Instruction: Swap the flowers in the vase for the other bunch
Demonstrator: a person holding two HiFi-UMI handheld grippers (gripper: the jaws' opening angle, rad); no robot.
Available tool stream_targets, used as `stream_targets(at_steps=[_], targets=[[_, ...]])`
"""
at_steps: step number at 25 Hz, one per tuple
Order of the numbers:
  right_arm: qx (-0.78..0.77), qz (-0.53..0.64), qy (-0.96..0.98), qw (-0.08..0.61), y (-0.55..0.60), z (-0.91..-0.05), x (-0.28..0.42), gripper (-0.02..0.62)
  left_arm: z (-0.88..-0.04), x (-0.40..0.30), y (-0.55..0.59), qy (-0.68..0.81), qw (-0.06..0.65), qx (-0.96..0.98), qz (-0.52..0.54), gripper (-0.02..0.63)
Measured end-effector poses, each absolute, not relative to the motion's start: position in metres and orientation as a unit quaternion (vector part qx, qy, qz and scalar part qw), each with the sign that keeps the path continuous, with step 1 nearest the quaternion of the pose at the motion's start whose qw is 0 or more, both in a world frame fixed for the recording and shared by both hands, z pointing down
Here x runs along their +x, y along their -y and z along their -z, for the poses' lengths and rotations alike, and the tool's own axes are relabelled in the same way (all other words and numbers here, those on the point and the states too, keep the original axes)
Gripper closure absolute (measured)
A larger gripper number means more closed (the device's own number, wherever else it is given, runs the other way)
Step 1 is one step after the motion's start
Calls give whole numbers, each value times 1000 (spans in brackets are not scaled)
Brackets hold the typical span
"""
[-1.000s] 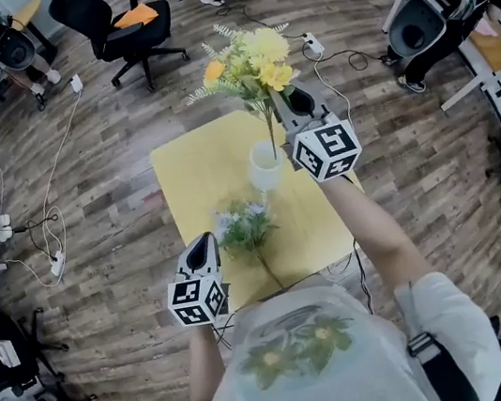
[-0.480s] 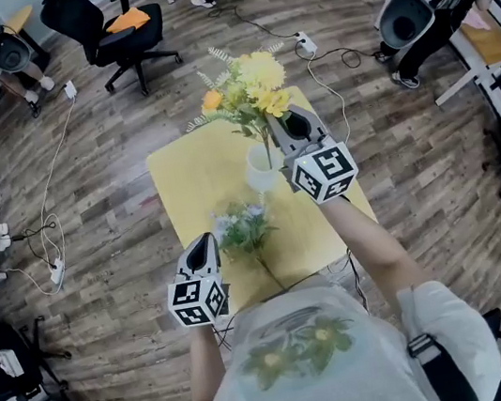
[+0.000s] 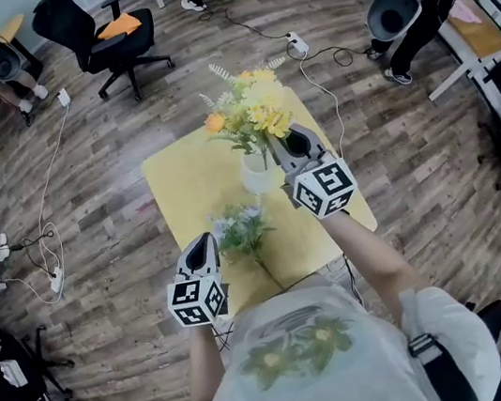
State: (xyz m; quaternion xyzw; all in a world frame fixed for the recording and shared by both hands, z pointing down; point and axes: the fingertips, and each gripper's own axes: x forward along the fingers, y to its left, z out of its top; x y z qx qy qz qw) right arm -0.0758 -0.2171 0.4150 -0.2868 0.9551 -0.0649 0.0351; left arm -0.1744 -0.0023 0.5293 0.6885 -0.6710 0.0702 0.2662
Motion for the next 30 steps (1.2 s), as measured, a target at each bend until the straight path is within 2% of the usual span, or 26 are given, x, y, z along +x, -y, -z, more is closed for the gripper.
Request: stream_targets(at_steps=[30], targets=[[-260, 66, -961, -70, 177, -480, -67, 538, -531, -168, 5, 662, 266, 697, -72, 589]])
